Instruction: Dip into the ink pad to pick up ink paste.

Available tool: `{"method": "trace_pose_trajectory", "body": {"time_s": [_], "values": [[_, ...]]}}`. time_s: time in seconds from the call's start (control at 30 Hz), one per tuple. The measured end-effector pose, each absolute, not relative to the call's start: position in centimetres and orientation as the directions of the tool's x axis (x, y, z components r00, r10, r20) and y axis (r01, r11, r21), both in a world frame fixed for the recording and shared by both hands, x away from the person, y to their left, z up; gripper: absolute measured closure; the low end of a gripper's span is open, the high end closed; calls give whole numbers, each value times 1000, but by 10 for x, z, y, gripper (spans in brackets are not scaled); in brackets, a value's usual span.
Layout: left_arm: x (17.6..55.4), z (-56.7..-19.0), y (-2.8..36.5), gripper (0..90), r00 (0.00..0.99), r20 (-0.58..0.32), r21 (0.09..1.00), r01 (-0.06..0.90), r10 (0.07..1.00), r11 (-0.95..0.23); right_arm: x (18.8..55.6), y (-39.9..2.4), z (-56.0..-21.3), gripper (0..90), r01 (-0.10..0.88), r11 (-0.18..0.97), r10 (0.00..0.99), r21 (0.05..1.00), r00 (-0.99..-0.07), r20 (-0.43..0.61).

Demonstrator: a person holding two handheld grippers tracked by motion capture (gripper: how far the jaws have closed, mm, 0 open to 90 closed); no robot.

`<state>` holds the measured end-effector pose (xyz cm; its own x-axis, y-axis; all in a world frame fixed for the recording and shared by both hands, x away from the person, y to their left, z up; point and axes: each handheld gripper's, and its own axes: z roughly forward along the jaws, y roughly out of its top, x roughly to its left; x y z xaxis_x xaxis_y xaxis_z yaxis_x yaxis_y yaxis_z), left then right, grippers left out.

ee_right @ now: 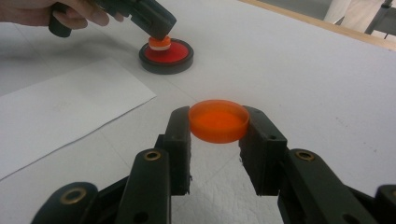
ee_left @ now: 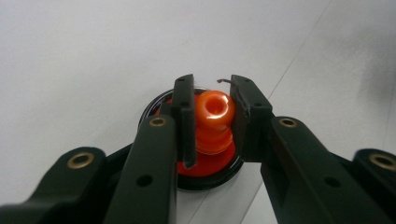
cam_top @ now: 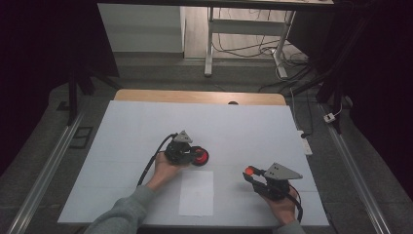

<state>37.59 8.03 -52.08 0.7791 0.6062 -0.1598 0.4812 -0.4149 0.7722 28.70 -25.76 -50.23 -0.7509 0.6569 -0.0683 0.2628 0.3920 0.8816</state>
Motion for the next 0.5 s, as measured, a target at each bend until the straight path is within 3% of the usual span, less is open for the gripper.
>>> {"method": "trace_pose_trajectory", "body": {"time_s": [0.5], "values": [[378, -524, 81, 721, 769, -144, 769, 483, 623, -419, 287, -258, -502, 641, 267, 393, 660, 880, -748, -68]]}}
